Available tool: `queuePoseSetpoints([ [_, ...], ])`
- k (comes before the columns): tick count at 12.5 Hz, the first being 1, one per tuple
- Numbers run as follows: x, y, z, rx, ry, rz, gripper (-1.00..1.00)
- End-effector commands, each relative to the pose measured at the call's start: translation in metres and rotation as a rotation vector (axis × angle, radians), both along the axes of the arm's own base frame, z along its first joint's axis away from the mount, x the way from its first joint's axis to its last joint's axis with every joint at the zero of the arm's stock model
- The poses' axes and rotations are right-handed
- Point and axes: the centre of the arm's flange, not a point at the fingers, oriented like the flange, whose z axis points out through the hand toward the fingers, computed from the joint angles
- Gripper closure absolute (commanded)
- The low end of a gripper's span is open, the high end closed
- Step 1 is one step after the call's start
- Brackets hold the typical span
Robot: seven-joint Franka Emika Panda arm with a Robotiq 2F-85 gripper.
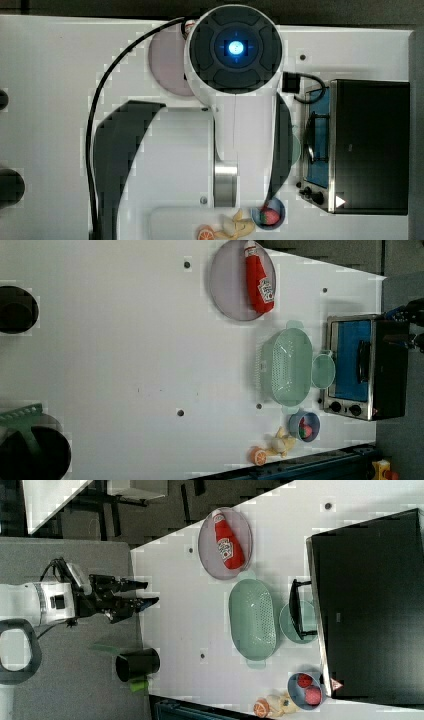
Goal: Drag strainer right to left.
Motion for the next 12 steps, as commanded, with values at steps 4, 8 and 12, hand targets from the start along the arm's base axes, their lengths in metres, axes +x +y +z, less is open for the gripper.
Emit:
queuePoseSetpoints([
  [4, -0.166, -0.030, 0.076, 0.001, 0.012, -0.101, -1.00],
  [8, -0.143, -0.020, 0.030, -0.009, 0.048, -0.089, -1.00],
  [12, -0.109, -0.010, -0.069, -0.028, 0.116, -0.256, -1.00],
])
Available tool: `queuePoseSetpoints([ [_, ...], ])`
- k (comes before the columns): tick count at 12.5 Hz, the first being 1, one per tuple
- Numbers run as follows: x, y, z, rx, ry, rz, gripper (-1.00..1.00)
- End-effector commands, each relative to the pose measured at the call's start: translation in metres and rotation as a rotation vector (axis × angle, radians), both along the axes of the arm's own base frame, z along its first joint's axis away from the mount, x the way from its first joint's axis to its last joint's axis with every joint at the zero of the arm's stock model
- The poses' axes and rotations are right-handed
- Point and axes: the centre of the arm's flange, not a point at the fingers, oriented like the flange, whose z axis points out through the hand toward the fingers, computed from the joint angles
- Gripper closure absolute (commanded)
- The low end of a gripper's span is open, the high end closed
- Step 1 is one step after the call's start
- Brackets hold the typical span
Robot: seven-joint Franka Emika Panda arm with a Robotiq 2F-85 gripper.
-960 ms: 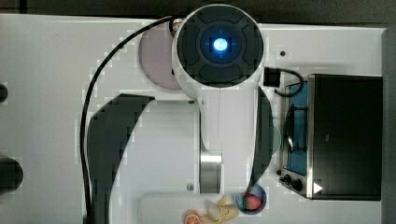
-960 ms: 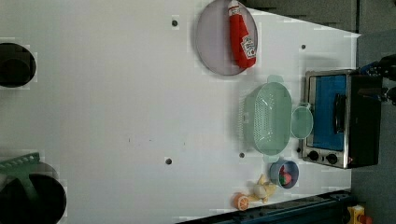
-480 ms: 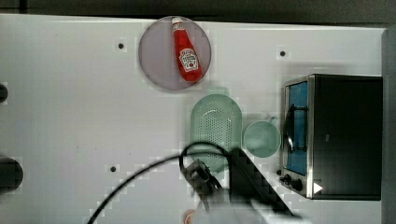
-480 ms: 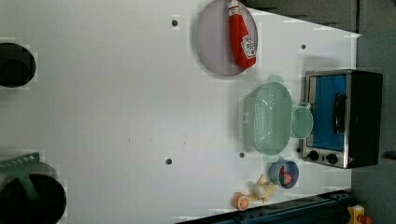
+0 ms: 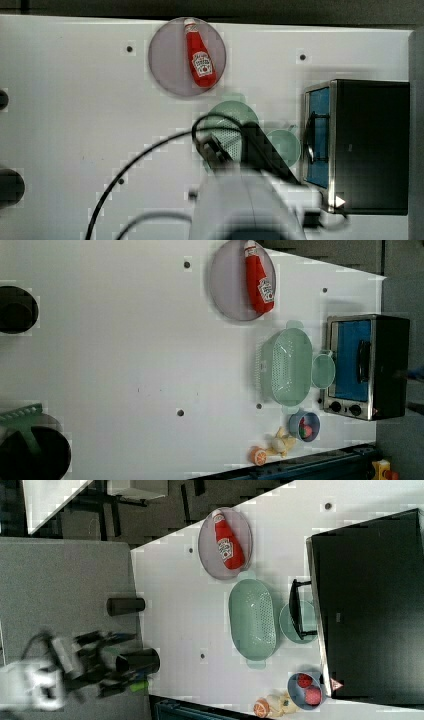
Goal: Drag strainer right to left.
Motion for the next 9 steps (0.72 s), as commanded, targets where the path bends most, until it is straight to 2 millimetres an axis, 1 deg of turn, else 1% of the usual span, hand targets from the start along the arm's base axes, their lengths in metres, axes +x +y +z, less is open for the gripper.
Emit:
queuePoseSetpoints([
  [1, 0.020, 0.001, -0.118, -0.013, 0.177, -0.203, -1.00],
  [4, 0.041, 0.002, -0.196, -0.020, 0.202, -0.329, -1.00],
  [7, 0.059, 0.002, -0.261, -0.014, 0.179, -0.386, -1.00],
  [9, 0.065, 0.004, -0.301, -0.010, 0.155, -0.464, -1.00],
])
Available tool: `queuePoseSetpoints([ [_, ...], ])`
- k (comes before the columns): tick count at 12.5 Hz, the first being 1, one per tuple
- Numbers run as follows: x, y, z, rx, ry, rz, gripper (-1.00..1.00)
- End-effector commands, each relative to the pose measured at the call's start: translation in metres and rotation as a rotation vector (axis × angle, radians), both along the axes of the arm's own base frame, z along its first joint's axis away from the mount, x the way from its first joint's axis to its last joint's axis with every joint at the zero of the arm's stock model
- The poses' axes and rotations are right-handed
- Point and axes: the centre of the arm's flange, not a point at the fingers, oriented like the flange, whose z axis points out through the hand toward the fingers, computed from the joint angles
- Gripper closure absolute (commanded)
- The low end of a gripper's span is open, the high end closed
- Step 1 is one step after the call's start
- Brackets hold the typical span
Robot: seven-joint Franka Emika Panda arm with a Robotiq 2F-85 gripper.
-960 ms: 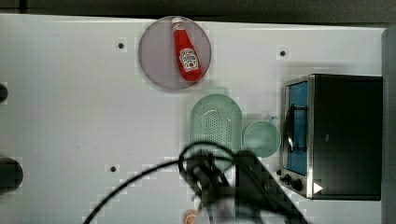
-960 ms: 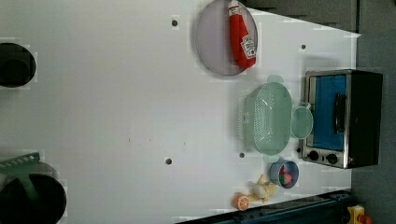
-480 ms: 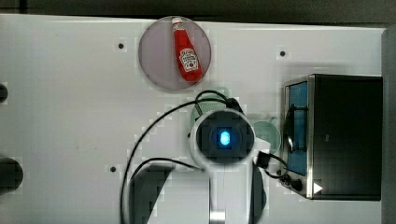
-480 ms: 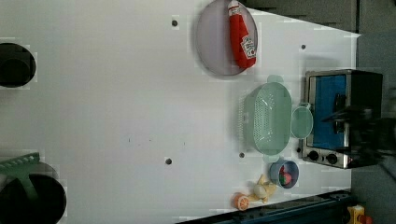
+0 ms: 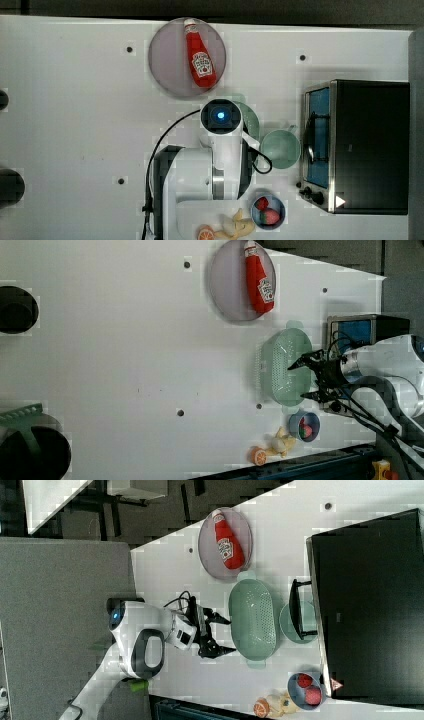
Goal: Drag strainer right to left.
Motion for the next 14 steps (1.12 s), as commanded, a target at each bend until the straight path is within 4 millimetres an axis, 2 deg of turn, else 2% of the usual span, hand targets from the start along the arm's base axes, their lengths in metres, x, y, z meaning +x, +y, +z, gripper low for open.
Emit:
queuePoseSetpoints([
  [1, 0.018, -0.002, -0.014, -0.026, -0.141, -0.202, -1.00],
  [4, 0.015, 0.005, -0.063, -0.023, -0.177, -0.233, -1.00],
  [7, 0.007, 0.009, -0.101, -0.015, -0.178, -0.232, -1.00],
  [10, 0.002, 0.018, -0.123, -0.009, -0.163, -0.232, -1.00],
  [14, 0.000, 0.036, -0.129, -0.003, -0.151, -0.231, -1.00],
])
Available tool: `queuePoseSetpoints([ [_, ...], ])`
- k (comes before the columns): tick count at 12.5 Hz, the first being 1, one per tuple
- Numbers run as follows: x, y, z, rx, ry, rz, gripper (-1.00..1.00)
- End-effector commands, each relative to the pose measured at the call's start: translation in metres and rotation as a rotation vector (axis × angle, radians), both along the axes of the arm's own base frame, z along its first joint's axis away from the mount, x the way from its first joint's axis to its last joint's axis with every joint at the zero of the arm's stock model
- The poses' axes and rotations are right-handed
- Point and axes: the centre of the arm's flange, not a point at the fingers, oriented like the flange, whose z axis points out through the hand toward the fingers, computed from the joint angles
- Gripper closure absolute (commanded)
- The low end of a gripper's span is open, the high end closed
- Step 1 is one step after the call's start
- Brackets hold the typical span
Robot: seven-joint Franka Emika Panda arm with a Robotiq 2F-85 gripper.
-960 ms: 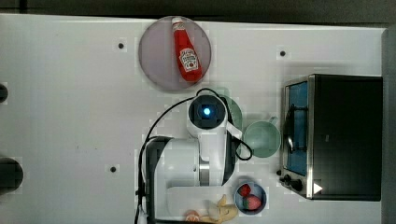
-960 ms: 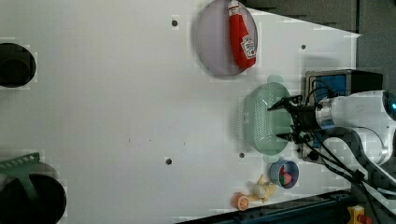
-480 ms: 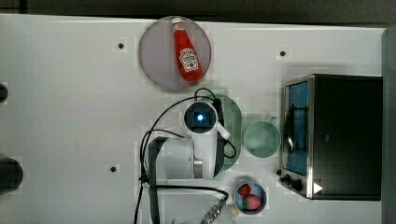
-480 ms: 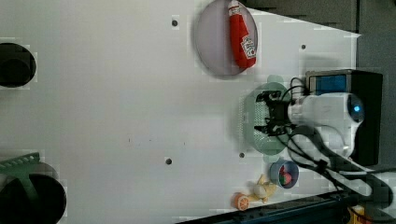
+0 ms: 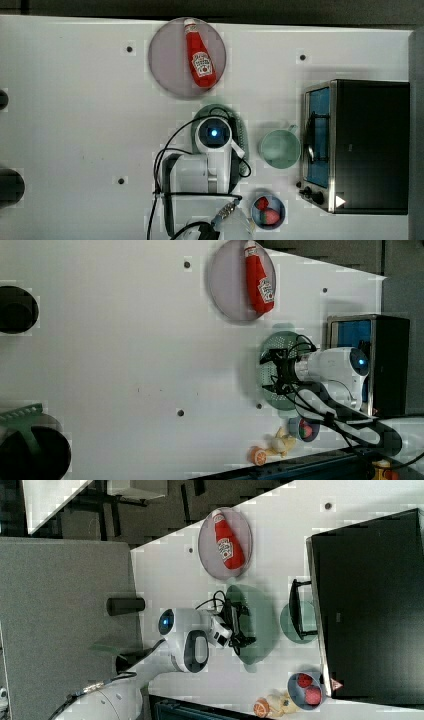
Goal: Drag strainer right to left.
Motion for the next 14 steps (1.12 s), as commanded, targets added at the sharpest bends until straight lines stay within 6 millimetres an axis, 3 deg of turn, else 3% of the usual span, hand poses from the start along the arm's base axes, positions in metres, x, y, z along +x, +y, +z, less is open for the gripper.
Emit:
queuePoseSetpoints([
  [1, 0.009, 0.030, 0.013, 0.006, -0.044, -0.014, -1.00],
  [5, 0.008, 0.062, 0.015, 0.016, -0.046, -0.068, -1.00],
  [14, -0.006, 0.182, 0.015, 0.021, -0.048, -0.083, -1.00],
])
